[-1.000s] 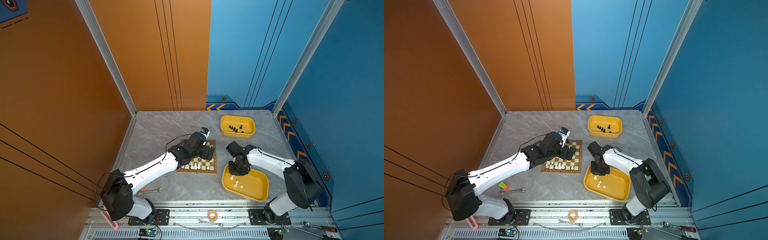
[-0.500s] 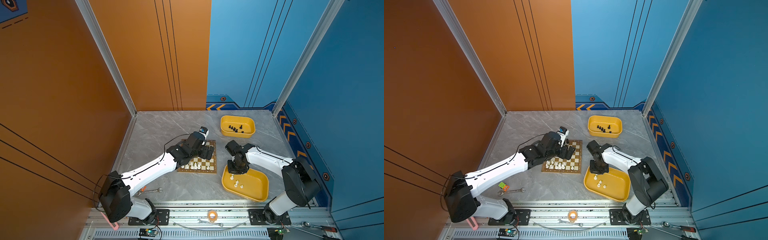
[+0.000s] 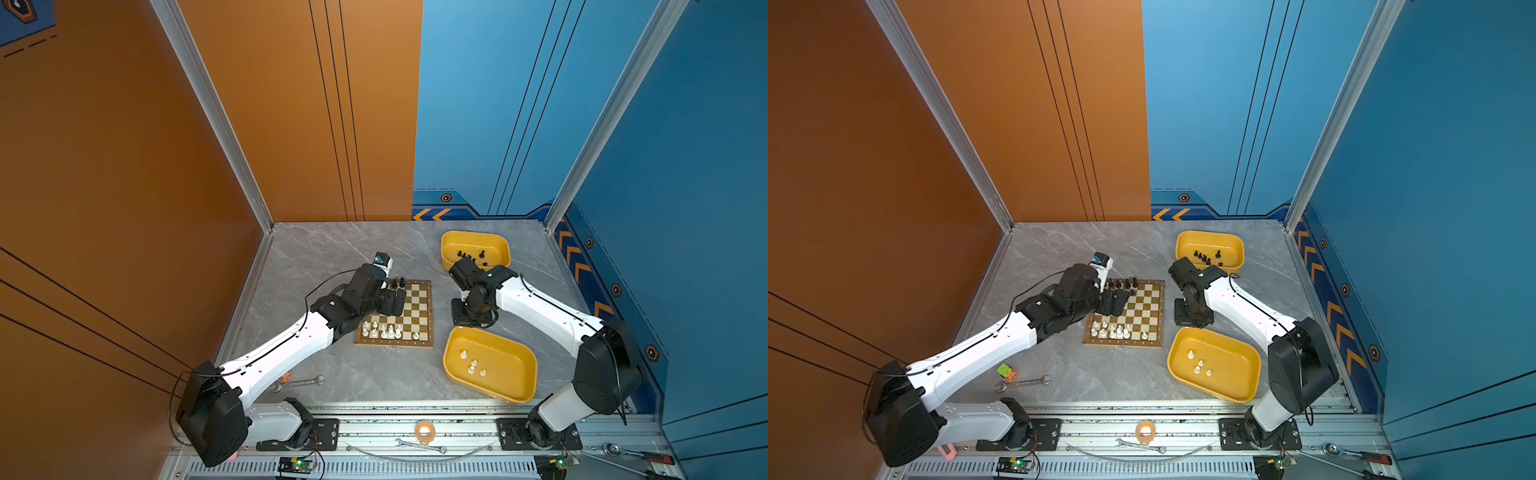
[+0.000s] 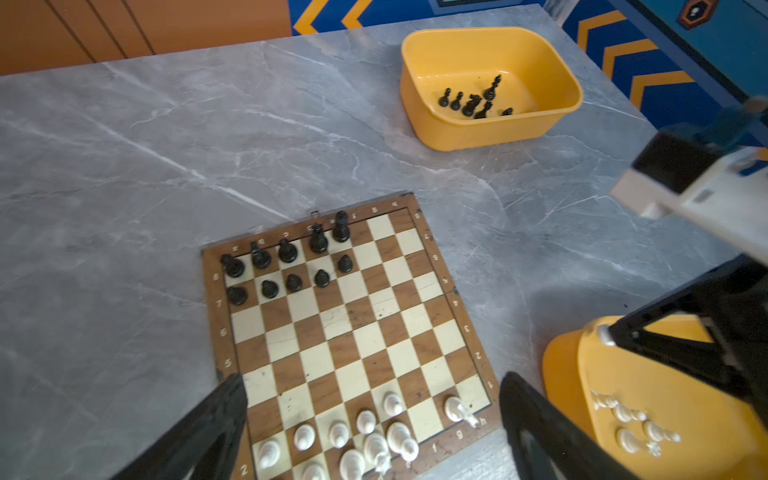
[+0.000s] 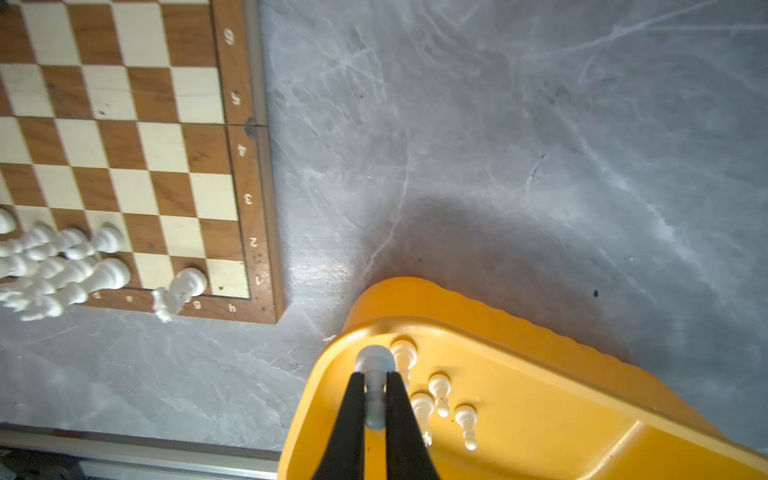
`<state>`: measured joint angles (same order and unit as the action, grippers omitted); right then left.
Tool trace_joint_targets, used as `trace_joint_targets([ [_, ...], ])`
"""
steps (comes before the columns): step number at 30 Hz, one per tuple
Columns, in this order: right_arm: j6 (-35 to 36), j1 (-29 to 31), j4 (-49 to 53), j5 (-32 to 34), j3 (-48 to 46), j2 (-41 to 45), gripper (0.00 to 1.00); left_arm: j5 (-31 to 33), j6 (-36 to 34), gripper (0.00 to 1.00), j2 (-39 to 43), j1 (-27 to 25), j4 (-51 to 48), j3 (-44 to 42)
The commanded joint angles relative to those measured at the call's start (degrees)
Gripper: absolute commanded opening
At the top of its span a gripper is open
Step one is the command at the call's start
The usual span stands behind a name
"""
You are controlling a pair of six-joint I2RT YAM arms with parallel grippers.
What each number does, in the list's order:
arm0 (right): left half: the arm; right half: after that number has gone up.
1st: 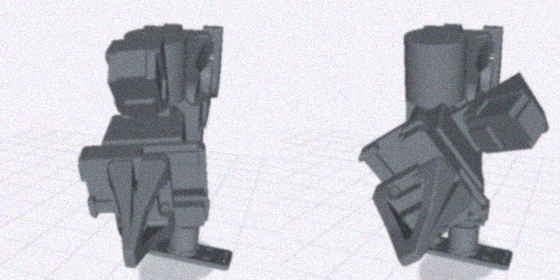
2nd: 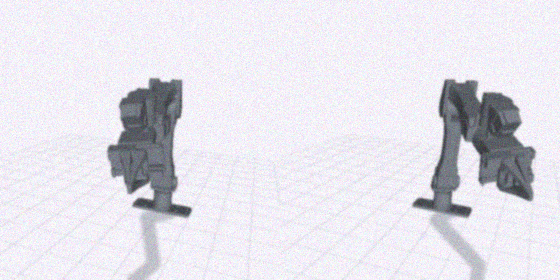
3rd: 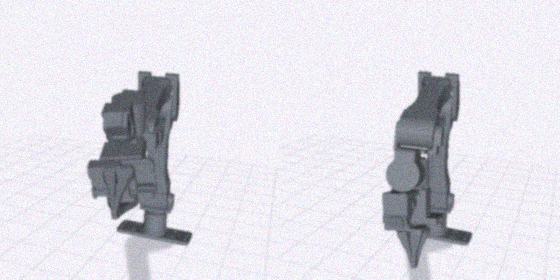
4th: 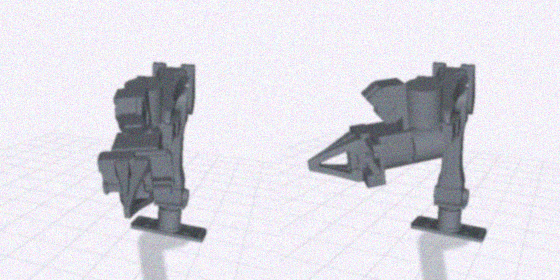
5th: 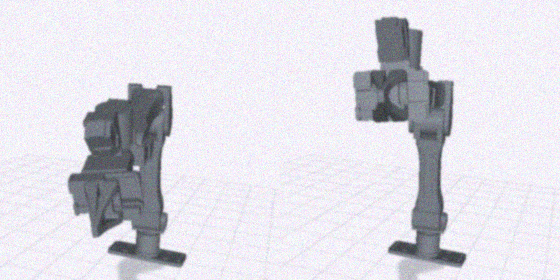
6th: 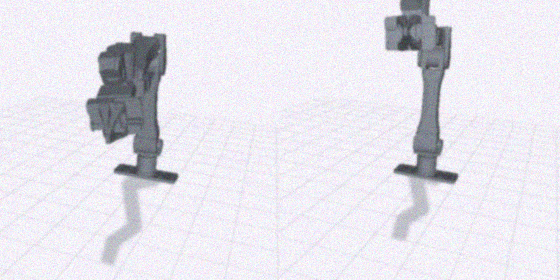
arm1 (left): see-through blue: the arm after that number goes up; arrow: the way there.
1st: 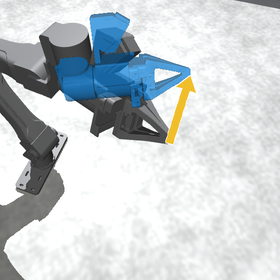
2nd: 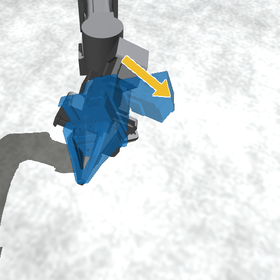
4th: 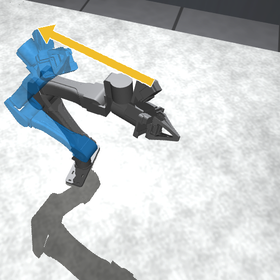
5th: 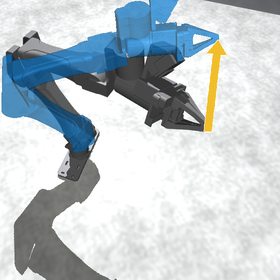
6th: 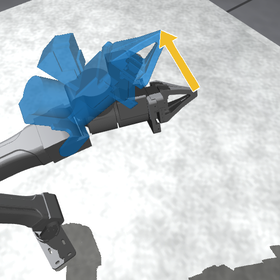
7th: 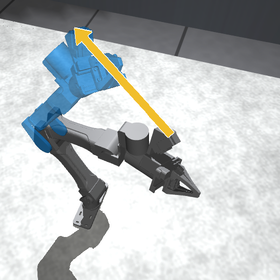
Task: Set up the chess pieces on the board
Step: 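Close the right gripper on the white pawn and lift it toward the board, then lower the white pawn onto the nearest rank beside the others and open the right gripper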
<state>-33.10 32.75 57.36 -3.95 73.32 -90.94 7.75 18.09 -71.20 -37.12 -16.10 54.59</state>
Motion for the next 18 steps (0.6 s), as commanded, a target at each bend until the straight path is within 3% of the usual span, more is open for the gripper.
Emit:
trace_joint_targets([
  [1,1.37,1.63,4.72,1.75,5.38,-2.54,0.09,0.79,1.55,0.96,4.14,2.59,-0.4,-3.09],
  [18,2.26,11.35,5.57,-1.96,27.75,-26.66,0.09,-1.56,3.0,0.96,18.7,10.02,-5.99,-11.76],
])
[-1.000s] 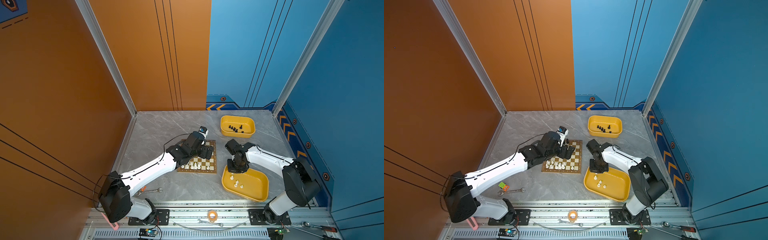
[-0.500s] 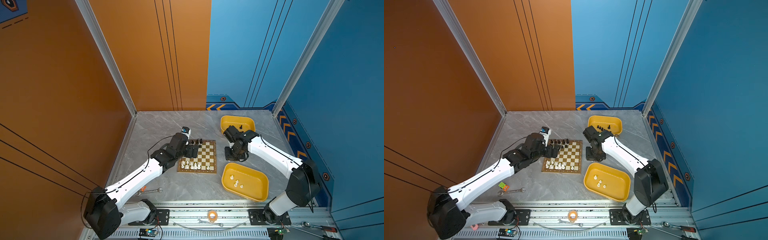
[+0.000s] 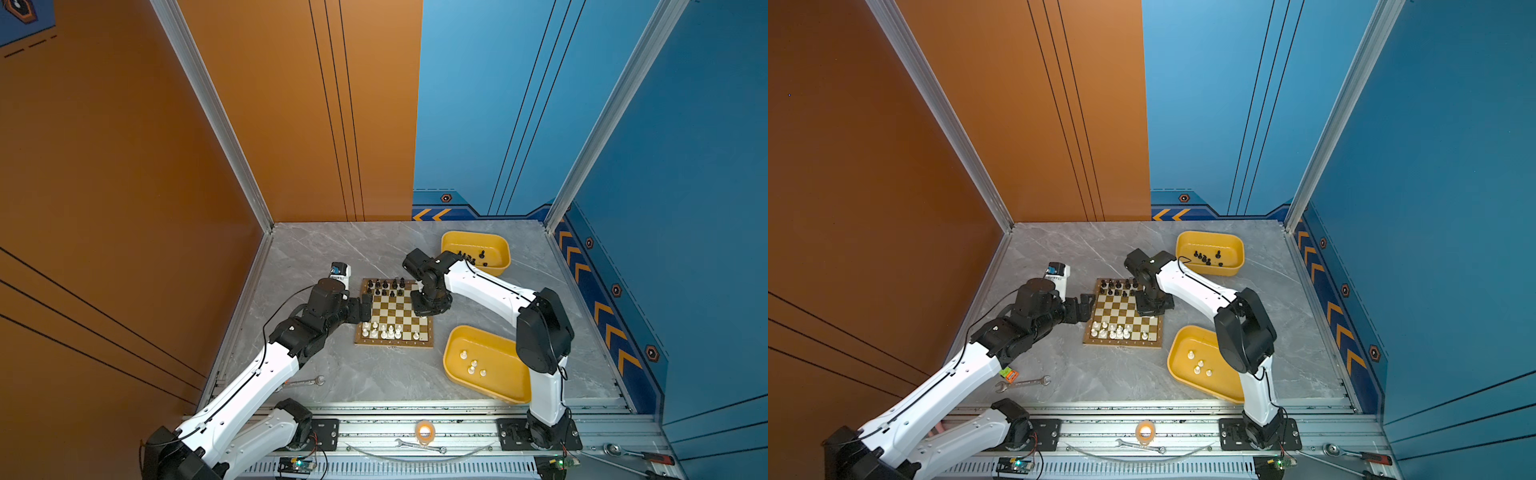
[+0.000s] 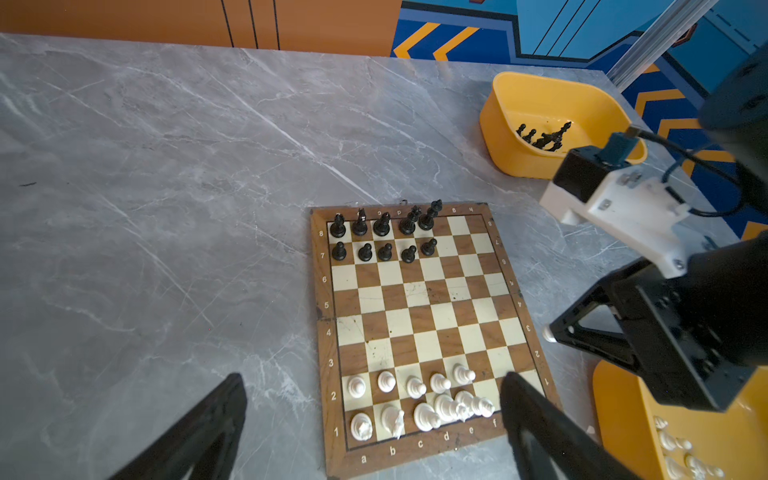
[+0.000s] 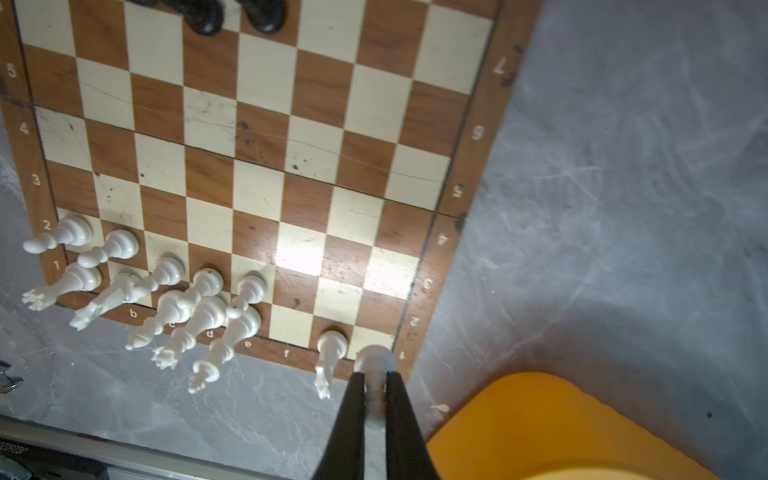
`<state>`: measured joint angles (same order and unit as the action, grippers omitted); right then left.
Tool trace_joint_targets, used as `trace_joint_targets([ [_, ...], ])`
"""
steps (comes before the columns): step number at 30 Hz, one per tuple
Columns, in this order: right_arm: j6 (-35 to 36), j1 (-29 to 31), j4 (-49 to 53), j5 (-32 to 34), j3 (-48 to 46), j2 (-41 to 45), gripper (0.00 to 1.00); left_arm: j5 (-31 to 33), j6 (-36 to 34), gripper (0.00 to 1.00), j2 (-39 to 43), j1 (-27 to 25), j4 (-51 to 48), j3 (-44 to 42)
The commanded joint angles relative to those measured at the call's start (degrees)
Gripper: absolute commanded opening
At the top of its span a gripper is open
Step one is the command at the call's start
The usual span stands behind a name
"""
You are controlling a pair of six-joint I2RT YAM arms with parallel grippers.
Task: Set up the chess pieces on the board
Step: 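Lower the white pawn onto the nearest rank beside the others and open the right gripper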
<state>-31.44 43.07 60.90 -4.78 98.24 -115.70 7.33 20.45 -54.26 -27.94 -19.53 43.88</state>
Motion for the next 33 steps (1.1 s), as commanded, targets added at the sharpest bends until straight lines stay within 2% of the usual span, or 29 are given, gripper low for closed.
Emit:
trace_joint_targets([
  [1,0.51,1.3,2.03,-1.48,3.58,-2.71,0.09,-1.39,0.64,0.96,2.4,1.17,-2.99,-1.35],
  [12,-0.75,3.51,2.03,-2.69,4.38,-8.28,0.09,-5.98,-0.46,0.96,4.64,6.44,-4.82,-2.62],
  [18,-1.13,4.34,2.29,-3.13,7.99,-10.39,0.09,-8.01,-0.98,0.96,4.38,8.43,-4.55,-2.69],
  [33,-1.12,4.3,3.91,-1.82,8.02,-10.98,0.09,-10.14,-1.3,0.96,4.53,11.3,-4.55,-2.92],
])
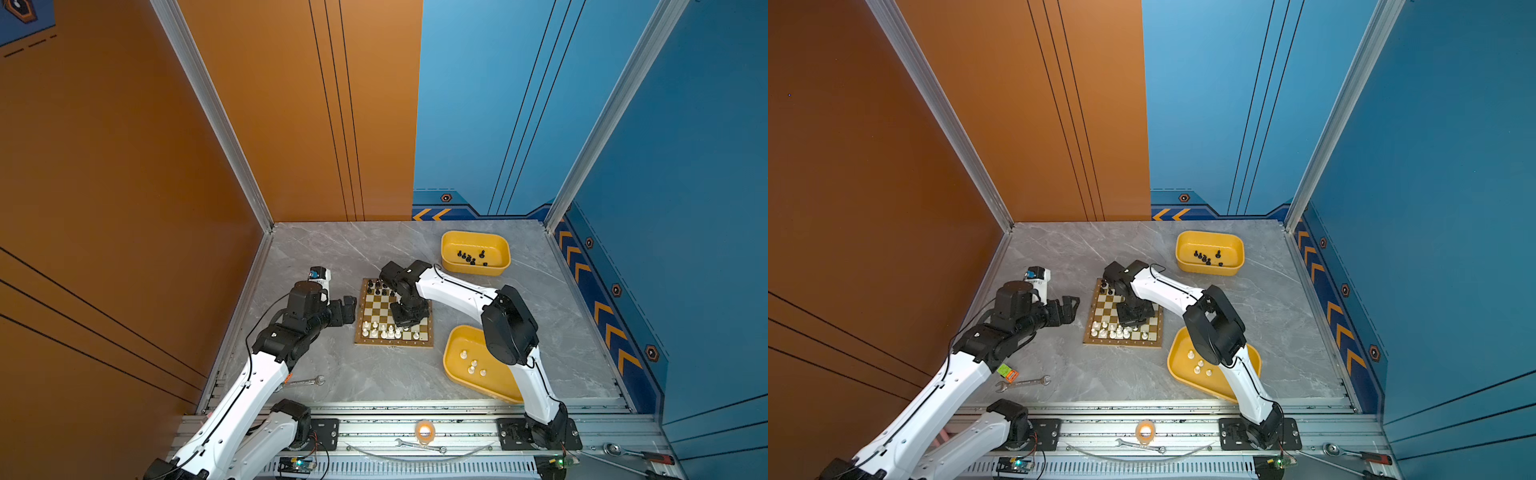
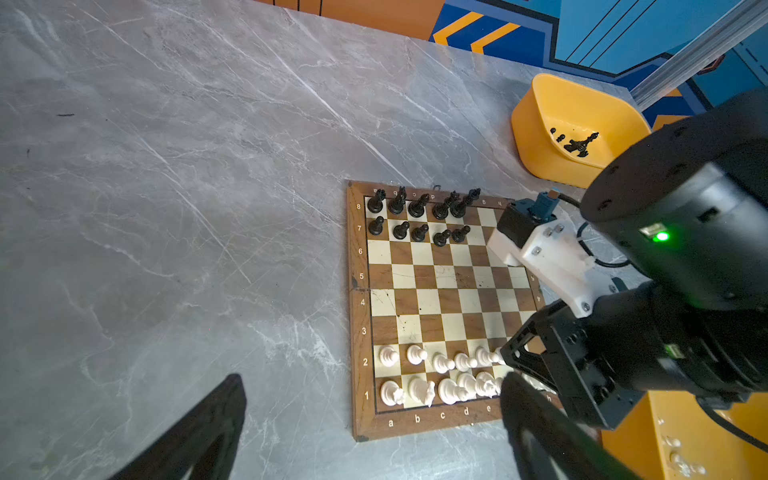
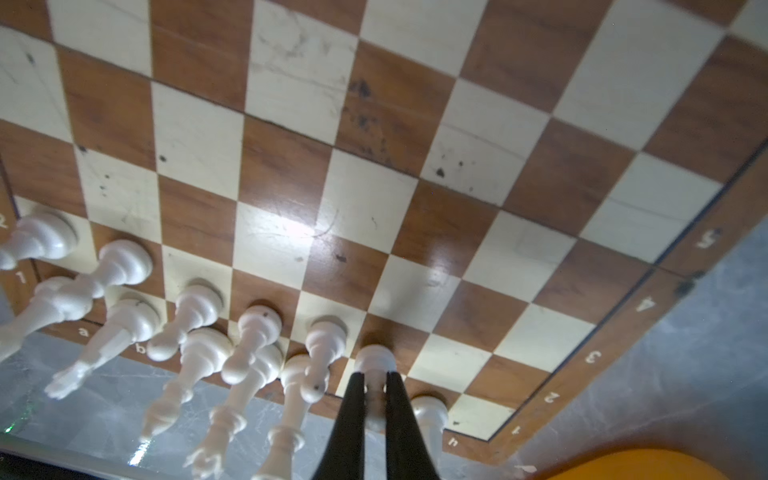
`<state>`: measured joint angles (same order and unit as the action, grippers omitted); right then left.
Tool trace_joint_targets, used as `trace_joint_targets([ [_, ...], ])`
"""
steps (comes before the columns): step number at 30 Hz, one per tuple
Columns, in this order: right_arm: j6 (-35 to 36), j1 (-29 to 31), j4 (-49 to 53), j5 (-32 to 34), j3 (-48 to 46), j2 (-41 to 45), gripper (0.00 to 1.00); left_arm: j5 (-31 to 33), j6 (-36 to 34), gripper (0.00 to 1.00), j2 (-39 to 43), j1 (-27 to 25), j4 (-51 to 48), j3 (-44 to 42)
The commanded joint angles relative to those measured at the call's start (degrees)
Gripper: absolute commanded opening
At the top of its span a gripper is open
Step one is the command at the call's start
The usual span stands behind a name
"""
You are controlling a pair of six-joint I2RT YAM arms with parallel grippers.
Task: Set up the chess pieces on the board
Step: 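Lower the white pawn onto the nearest rank beside the others and open the right gripper, then move the right gripper back over the yellow tub of white pawns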
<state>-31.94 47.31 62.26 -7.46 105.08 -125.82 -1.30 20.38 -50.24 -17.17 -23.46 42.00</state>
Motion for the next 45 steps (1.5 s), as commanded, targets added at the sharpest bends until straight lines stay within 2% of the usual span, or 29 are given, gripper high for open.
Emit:
trace_joint_targets([
  [1,-0.49,0.02,2.76,0.95,1.18,-1.11,0.09,-1.51,-1.24,0.96,0.52,0.61,-0.58,-1.04],
  [6,-0.18,0.06,2.87,1.29,0.83,-1.27,0.11,-1.62,-1.09,0.96,0.64,0.67,-0.44,-1.13],
  [12,0.04,-0.02,2.87,1.92,0.83,-1.1,0.24,-1.71,-0.83,0.96,0.74,0.72,-0.38,-1.13],
  [16,0.3,-0.24,2.87,2.01,0.83,-0.5,0.27,-1.65,-0.81,0.96,0.7,0.65,-0.4,-0.95],
  [26,0.26,-2.98,2.87,2.64,3.02,4.74,0.3,-2.2,-0.91,0.97,-0.8,0.66,1.67,-0.16],
  [31,-0.14,-6.28,3.04,3.37,1.65,11.37,0.31,-3.45,-0.46,0.96,-3.89,0.11,4.37,1.03],
  [36,-0.16,-10.0,3.02,6.71,-7.38,20.81,0.28,-3.99,-0.26,0.97,-8.87,-3.3,7.92,3.0],
  [45,-4.96,-12.03,-0.37,7.8,-33.39,39.14,0.25,-1.33,-1.19,0.96,-22.71,-17.7,11.97,11.39],
])
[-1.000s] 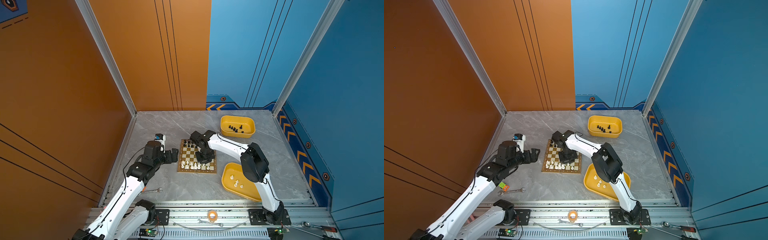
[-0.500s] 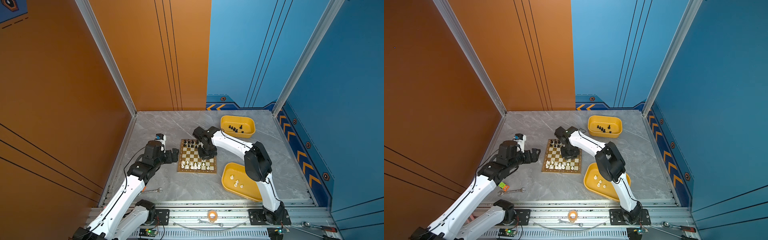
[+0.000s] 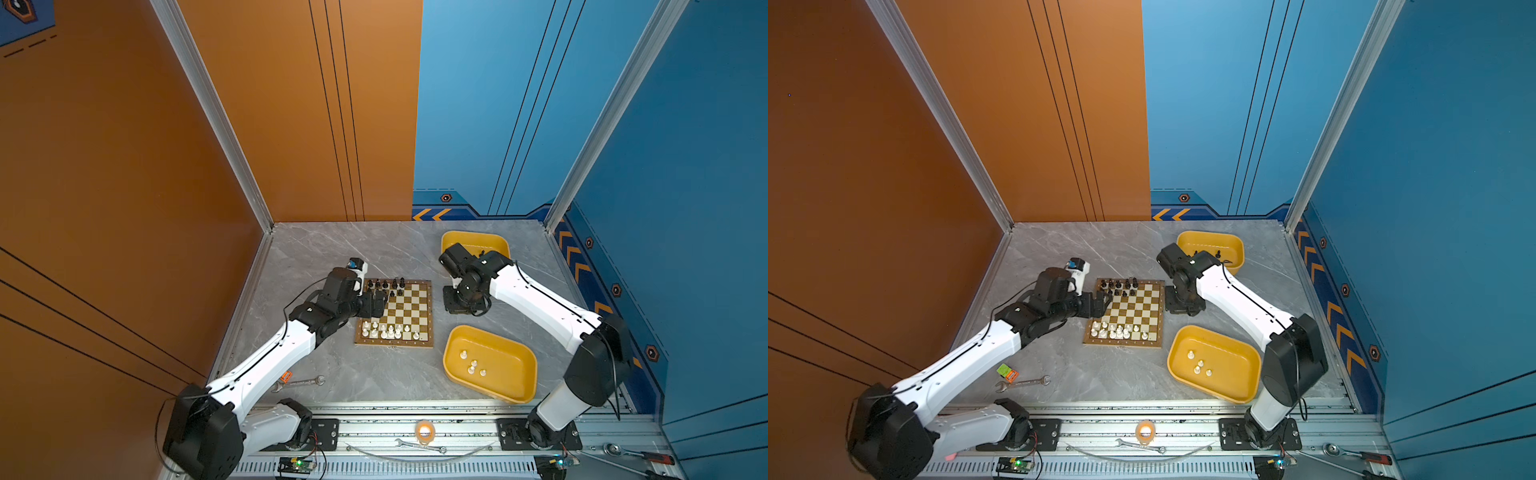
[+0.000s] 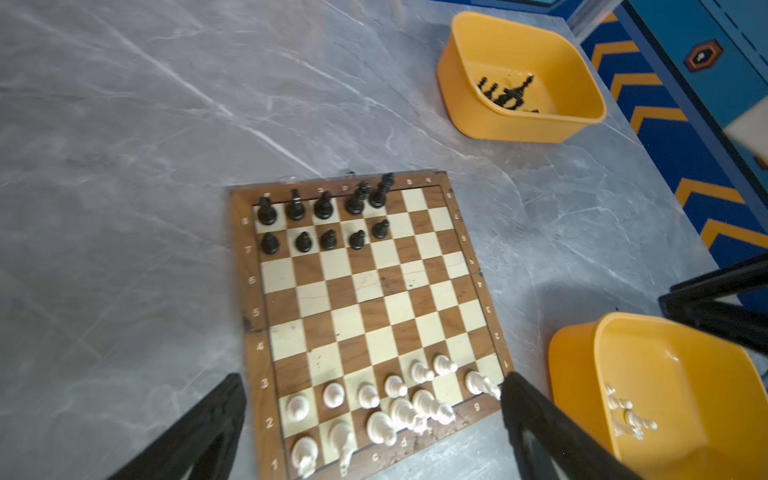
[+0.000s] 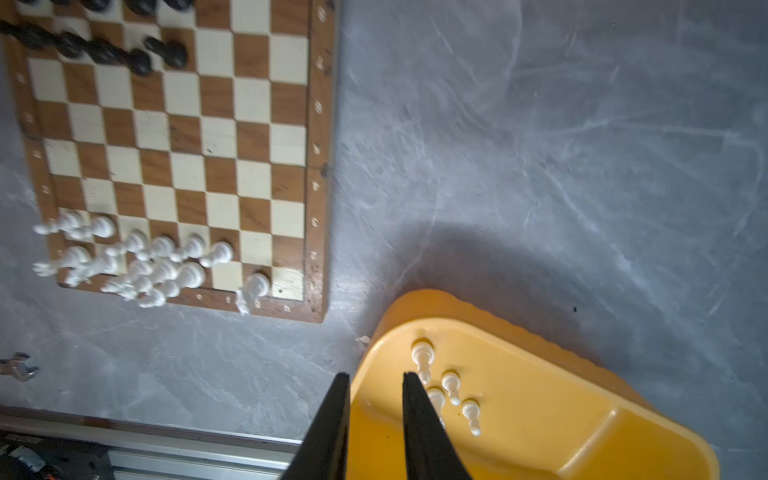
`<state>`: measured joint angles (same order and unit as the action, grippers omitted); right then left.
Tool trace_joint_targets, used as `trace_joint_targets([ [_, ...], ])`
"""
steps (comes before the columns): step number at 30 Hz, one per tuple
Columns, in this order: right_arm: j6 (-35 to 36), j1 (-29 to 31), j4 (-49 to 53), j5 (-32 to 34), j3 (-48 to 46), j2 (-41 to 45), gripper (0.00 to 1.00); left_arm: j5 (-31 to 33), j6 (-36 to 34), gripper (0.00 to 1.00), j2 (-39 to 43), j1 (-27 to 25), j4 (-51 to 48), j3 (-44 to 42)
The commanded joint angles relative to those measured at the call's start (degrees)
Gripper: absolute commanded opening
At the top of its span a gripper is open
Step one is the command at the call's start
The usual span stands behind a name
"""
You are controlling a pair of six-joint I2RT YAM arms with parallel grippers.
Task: Set up the chess pieces on the board
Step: 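Move the right gripper back over the yellow tub of white pawns, then lower the right gripper into the tub and grasp another white pawn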
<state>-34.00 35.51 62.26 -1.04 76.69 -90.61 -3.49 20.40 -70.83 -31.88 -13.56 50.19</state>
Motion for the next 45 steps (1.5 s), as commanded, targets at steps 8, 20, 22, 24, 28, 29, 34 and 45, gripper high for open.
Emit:
trace_joint_targets([
  [8,-6.67,-0.58,-5.37,-0.77,-21.0,14.22,0.25,3.27,-1.55,0.96,-7.94,-9.95,0.99,8.43],
  [20,-4.8,-2.44,-8.23,-3.14,-26.58,17.97,0.25,8.44,0.39,0.96,-8.9,-15.12,-1.06,10.8],
  [22,-4.01,-3.35,-8.25,-3.54,-26.67,18.16,0.24,9.05,0.74,0.96,-8.86,-15.49,-1.51,10.89],
  [24,-3.05,-4.33,-8.3,-4.27,-26.65,17.98,0.24,10.24,1.09,0.96,-8.5,-16.22,-1.64,10.73],
  [28,-1.33,-5.7,-8.01,-5.36,-25.95,17.35,0.25,12.69,1.86,0.96,-7.23,-17.31,-1.61,9.33],
  [29,-0.88,-6.0,-7.8,-5.53,-25.59,17.15,0.25,13.28,2.11,0.96,-6.69,-17.53,-1.5,9.22],
  [34,0.86,-6.57,-6.3,-5.48,-23.24,15.26,0.25,15.11,3.36,0.96,-3.89,-17.71,-0.46,4.66],
  [45,0.96,-6.59,-5.49,-5.12,-20.52,13.25,0.26,15.56,2.7,0.96,-1.93,-16.95,-0.15,2.96],
])
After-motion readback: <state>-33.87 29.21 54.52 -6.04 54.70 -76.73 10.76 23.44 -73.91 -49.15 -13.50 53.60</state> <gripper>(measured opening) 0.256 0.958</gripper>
